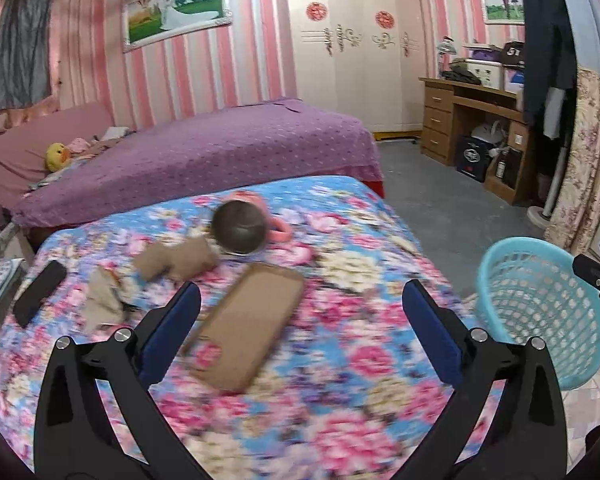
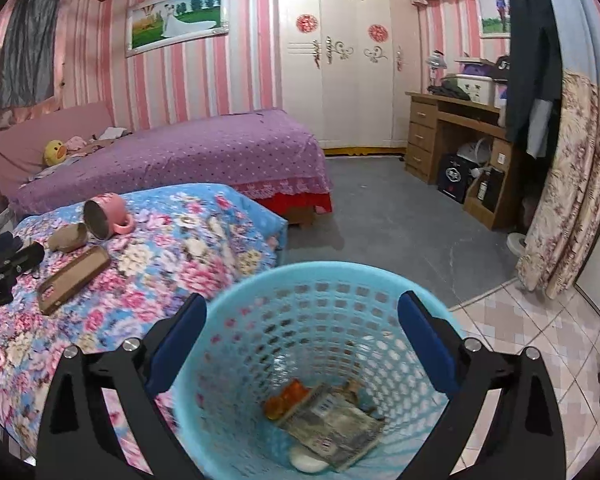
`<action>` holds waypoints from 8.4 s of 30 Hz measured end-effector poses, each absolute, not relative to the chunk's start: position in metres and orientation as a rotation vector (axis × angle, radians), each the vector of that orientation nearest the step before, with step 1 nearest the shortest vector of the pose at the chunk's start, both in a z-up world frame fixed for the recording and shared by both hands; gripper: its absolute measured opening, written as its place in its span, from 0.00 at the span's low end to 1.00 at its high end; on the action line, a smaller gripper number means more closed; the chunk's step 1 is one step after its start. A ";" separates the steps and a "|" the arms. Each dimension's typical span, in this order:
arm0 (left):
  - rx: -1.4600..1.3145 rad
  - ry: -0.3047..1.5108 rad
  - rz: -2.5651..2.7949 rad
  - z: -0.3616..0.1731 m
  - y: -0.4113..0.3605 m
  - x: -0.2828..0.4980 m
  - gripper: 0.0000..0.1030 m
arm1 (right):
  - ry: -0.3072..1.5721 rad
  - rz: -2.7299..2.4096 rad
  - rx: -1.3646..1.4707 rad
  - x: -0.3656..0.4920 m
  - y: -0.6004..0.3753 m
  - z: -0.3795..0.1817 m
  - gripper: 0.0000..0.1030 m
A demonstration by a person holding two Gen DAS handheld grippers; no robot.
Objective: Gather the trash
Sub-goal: 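Return both open grippers to the bed toward the beige cloth, then grasp the beige cloth with the left gripper while the right grasps a cardboard tube, then carry the beige cloth and cardboard tube toward the blue basket, then open the left gripper over the basket while the right releases the cardboard tube, then move both open grippers from the basket back over the bed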
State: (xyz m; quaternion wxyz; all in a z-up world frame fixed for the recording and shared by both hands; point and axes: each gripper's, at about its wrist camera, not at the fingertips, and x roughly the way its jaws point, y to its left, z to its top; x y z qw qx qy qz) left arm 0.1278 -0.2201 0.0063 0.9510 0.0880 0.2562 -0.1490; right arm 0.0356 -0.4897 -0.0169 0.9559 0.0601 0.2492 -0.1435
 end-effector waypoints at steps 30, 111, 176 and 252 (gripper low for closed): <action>0.086 0.619 0.010 -0.028 -0.005 0.206 0.95 | 0.545 -0.047 0.037 0.157 -0.315 -0.019 0.92; -0.114 0.673 0.101 -0.018 0.127 0.239 0.02 | 0.782 0.106 -0.124 0.324 -0.169 -0.061 0.52; 0.058 0.522 -0.344 0.014 -0.149 0.128 0.02 | 0.570 -0.305 0.047 0.052 -0.468 -0.019 0.52; 0.144 0.445 -0.235 0.016 -0.166 0.135 0.95 | 0.497 -0.411 0.035 0.028 -0.517 -0.014 0.88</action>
